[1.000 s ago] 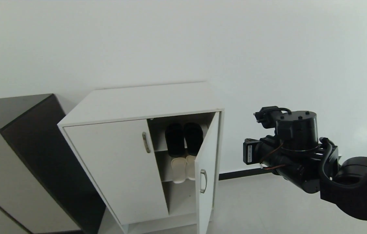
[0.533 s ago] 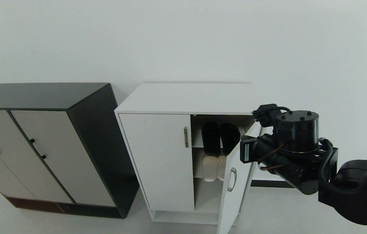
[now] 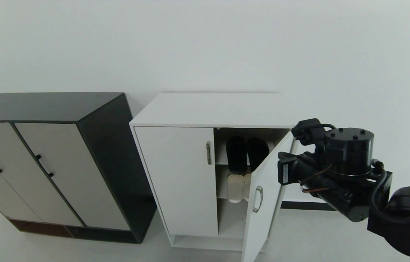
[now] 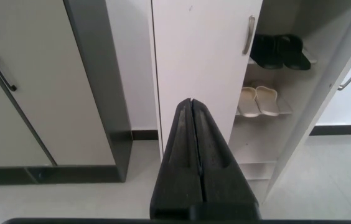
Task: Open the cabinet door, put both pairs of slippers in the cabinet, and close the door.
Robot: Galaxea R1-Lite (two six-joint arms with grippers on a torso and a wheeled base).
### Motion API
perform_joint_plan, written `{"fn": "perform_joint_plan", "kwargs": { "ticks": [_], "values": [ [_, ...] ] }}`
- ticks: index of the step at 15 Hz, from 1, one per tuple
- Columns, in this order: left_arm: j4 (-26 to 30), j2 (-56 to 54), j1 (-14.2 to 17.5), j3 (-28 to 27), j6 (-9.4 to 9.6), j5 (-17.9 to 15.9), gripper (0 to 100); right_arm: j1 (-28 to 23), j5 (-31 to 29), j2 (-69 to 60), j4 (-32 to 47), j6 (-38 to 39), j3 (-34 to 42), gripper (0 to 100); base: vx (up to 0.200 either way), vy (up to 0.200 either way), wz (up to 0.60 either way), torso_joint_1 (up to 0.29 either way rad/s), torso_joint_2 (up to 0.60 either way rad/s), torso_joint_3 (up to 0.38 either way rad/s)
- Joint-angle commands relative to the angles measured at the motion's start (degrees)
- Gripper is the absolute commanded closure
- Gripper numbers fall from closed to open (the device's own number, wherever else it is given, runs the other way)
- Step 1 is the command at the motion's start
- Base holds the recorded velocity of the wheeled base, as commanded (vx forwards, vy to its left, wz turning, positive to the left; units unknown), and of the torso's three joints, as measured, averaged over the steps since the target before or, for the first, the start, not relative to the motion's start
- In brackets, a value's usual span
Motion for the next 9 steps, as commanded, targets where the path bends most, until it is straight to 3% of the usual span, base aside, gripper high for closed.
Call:
{"fn": "perform_joint_plan", "kwargs": {
  "ticks": [1, 3, 9],
  "values": [
    [0.0, -0.01, 0.0, 0.0, 0.0, 0.01, 100, -1.07, 3.97, -4.2, 0.59, -1.85, 4.01, 100, 0.0, 0.0, 0.0, 0.0, 0.0, 0.0],
    [0.0, -0.01, 0.0, 0.0, 0.0, 0.01, 100, -1.16, 9.5, -7.54, 3.22, -2.38, 6.65, 100, 0.0, 0.0, 0.0, 0.0, 0.0, 0.0],
    [0.0, -0.01, 0.0, 0.0, 0.0, 0.01, 100, -1.16, 11.88, -3.49, 3.4, -1.85, 6.91, 100, 0.0, 0.0, 0.0, 0.0, 0.0, 0.0]
  ]
}}
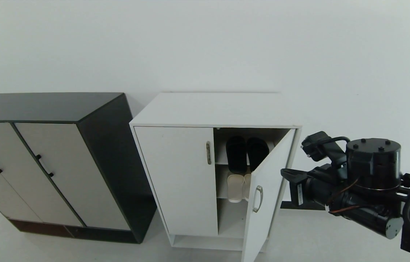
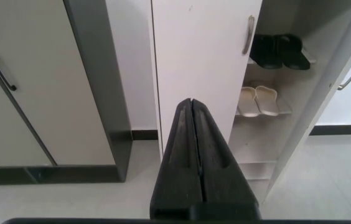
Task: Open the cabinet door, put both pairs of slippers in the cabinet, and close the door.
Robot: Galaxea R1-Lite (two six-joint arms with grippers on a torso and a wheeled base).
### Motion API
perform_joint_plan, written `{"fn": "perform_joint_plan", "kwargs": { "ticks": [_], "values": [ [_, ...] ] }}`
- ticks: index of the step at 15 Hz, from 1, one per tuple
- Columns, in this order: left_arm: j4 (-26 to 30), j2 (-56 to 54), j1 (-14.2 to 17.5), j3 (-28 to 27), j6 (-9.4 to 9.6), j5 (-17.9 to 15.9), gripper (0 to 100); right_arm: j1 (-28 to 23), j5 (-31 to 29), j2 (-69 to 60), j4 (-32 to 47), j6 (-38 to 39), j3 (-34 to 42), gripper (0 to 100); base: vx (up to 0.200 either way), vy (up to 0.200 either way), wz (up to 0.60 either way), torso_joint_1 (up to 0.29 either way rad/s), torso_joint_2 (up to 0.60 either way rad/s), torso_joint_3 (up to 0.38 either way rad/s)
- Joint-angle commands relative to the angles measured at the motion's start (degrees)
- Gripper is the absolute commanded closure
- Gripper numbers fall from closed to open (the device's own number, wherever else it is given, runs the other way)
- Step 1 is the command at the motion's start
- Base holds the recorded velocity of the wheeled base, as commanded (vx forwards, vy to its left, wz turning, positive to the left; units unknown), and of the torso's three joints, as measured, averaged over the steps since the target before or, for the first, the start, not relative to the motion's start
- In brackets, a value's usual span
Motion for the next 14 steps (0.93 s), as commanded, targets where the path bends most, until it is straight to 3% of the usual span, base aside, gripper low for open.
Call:
{"fn": "perform_joint_plan", "kwargs": {
  "ticks": [1, 6, 14],
  "values": [
    [0.0, -0.01, 0.0, 0.0, 0.0, 0.03, 100, 0.03, 0.03, 2.74, -0.09, 0.13, -0.08, 100, 0.0, 0.0, 0.0, 0.0, 0.0, 0.0],
    [0.0, -0.01, 0.0, 0.0, 0.0, 0.03, 100, 0.03, -0.15, 7.13, -3.78, 1.1, -1.31, 100, 0.0, 0.0, 0.0, 0.0, 0.0, 0.0],
    [0.0, -0.01, 0.0, 0.0, 0.09, 0.03, 100, -0.05, -0.5, 13.11, -4.04, 1.54, -9.48, 100, 0.0, 0.0, 0.0, 0.0, 0.0, 0.0]
  ]
}}
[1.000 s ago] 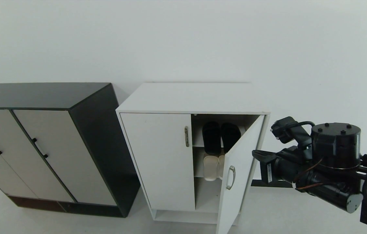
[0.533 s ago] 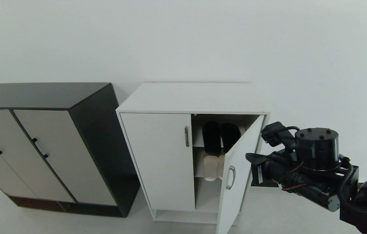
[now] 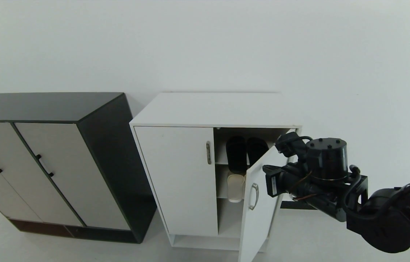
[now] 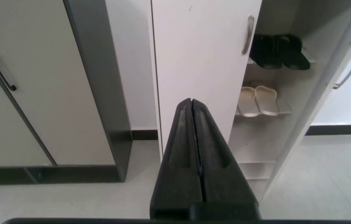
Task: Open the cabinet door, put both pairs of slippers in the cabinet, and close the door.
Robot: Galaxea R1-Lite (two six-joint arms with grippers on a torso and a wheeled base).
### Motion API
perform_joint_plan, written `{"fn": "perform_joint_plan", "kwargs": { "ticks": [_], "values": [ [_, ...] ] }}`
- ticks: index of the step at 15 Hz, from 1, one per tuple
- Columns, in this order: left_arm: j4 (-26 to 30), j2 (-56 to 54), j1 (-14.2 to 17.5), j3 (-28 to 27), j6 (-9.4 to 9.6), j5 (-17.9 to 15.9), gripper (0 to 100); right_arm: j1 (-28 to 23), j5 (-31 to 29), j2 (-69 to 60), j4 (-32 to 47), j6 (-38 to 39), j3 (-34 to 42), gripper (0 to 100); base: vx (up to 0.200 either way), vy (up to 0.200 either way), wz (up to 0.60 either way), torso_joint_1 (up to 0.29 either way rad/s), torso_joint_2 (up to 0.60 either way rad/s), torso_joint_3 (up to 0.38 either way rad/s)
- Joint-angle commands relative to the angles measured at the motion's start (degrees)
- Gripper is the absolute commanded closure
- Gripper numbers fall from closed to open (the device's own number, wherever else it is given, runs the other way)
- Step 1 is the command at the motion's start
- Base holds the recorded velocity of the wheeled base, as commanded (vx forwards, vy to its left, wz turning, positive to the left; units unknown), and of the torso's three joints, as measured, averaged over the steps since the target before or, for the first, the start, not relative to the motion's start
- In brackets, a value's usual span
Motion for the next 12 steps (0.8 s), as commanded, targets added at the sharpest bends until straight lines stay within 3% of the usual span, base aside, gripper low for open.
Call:
{"fn": "perform_joint_plan", "kwargs": {
  "ticks": [1, 5, 10, 11, 12],
  "values": [
    [0.0, -0.01, 0.0, 0.0, 0.06, 0.01, 100, -0.03, 0.01, 1.32, -0.02, 2.19, -2.25, 100, 0.0, 0.0, 0.0, 0.0, 0.0, 0.0],
    [0.0, -0.01, 0.0, 0.0, 0.06, 0.01, 100, -0.38, 0.01, 1.67, -1.96, 8.69, -6.21, 100, 0.0, 0.0, 0.0, 0.0, 0.0, 0.0],
    [0.0, -0.01, 0.0, 0.0, 0.06, 0.01, 100, -1.0, 0.01, 2.03, -18.3, 9.57, -3.84, 100, 0.0, 0.0, 0.0, 0.0, 0.0, 0.0],
    [0.0, -0.01, 0.0, 0.0, 0.06, 0.01, 100, -1.35, 0.36, 0.0, -17.34, 8.96, -2.25, 100, 0.0, 0.0, 0.0, 0.0, 0.0, 0.0],
    [0.0, -0.01, 0.0, 0.0, 0.06, 0.01, 100, -1.88, 1.95, -3.69, -11.62, 7.73, 1.97, 100, 0.0, 0.0, 0.0, 0.0, 0.0, 0.0]
  ]
}}
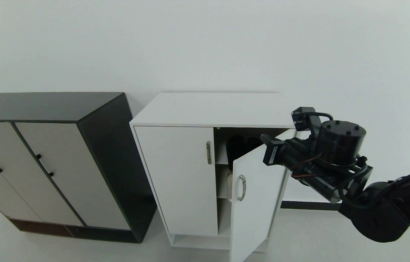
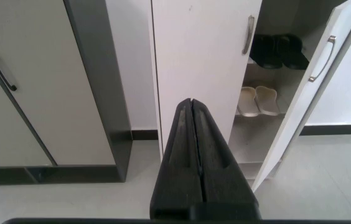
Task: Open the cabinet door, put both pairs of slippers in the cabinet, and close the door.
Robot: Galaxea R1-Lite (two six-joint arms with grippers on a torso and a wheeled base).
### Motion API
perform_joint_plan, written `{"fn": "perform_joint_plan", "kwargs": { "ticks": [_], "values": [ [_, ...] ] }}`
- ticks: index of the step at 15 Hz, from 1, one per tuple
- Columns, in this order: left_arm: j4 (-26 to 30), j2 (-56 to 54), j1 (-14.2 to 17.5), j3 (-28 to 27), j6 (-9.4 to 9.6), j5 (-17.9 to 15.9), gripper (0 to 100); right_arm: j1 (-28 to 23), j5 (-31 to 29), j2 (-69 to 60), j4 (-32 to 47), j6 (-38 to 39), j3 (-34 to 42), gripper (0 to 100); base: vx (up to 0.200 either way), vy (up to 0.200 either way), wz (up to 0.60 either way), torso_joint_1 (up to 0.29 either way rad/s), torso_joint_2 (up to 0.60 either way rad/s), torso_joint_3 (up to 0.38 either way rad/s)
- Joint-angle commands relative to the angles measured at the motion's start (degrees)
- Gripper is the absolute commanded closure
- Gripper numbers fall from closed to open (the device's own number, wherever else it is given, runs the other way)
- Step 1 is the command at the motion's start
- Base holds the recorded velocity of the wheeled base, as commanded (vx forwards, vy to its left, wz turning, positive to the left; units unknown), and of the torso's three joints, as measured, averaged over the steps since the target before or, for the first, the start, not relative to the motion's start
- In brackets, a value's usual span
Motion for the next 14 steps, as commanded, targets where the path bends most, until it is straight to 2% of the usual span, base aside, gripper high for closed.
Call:
{"fn": "perform_joint_plan", "kwargs": {
  "ticks": [1, 3, 4, 14],
  "values": [
    [0.0, -0.01, 0.0, 0.0, 0.02, 0.01, 100, -0.62, 4.95, -7.13, 6.59, -1.1, 9.03, 100, 0.2, 0.0, 0.0, 0.002, 0.01, 0.002],
    [0.0, -0.01, 0.0, 0.0, 0.1, -0.08, 100, -1.5, 10.75, -8.18, 7.12, -1.37, 12.28, 100, 0.2, 0.0, 0.0, -0.01, 0.0, 0.007],
    [0.0, -0.01, 0.0, 0.0, 0.02, -0.08, 100, -1.59, 10.93, -7.56, 7.3, -1.45, 12.02, 100, 0.2, 0.0, 0.0, 0.002, 0.0, 0.007],
    [0.0, -0.01, 0.0, 0.0, 0.02, 0.01, 100, -1.06, 11.37, 1.84, 9.23, -2.6, 5.08, 100, 0.0, 0.0, 0.0, 0.0, 0.0, 0.0]
  ]
}}
